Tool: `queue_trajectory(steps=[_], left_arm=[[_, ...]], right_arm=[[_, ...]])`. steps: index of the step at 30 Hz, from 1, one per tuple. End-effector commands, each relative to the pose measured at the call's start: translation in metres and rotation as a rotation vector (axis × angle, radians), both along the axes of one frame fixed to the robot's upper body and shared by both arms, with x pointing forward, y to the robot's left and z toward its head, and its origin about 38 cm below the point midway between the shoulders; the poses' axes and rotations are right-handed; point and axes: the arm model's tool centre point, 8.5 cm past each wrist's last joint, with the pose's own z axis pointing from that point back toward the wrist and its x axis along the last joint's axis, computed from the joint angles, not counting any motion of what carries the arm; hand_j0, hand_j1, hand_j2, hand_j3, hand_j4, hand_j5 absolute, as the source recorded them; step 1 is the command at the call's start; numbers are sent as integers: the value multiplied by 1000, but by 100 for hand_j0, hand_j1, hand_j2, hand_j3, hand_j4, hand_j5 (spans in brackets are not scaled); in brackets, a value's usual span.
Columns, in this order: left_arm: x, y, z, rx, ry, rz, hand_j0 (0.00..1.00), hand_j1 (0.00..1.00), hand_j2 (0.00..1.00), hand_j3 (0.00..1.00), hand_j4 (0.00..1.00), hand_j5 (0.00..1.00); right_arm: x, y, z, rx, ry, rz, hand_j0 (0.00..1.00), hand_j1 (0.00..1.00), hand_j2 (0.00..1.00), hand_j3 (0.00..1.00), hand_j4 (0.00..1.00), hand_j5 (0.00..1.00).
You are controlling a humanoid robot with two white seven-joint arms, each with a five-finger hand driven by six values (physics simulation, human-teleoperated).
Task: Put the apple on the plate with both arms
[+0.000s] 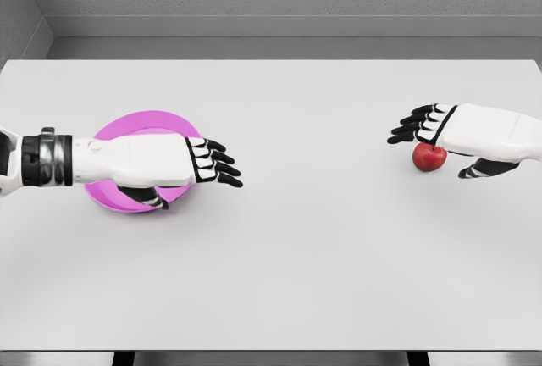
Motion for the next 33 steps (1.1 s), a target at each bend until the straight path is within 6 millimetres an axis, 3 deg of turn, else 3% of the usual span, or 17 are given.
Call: queue_trajectory(steps=[1, 7, 9, 13, 20, 30, 33], left_arm=[[0, 0, 0, -3, 4, 2, 100, 100, 100, 100, 100, 100], [0, 0, 0, -1, 4, 1, 100, 100, 100, 100, 100, 100], [0, 0, 0, -1, 4, 1, 100, 100, 100, 100, 100, 100], [-1, -1, -2, 1, 9, -3, 100, 100, 100, 100, 100, 100], [-1, -1, -2, 1, 11, -3, 100, 100, 100, 100, 100, 100], [-1, -1, -3, 3, 13, -3, 100, 100, 100, 100, 100, 100], [-1, -1, -3, 4, 14, -2, 100, 100, 100, 100, 100, 100]], right_arm=[[0, 0, 2, 2, -2, -1, 100, 100, 100, 100, 100, 100], [2, -2, 9, -48, 2, 3, 100, 100, 100, 100, 100, 100], [1, -11, 11, -37, 23, -17, 100, 100, 100, 100, 100, 100], [8, -33, 9, 234, 168, -88, 100, 100, 100, 100, 100, 100], [11, -15, -25, 327, 280, -68, 100, 100, 100, 100, 100, 100], [35, -52, -52, 328, 299, -228, 100, 100, 100, 100, 100, 100], [41, -51, -73, 309, 314, -257, 100, 100, 100, 100, 100, 100]])
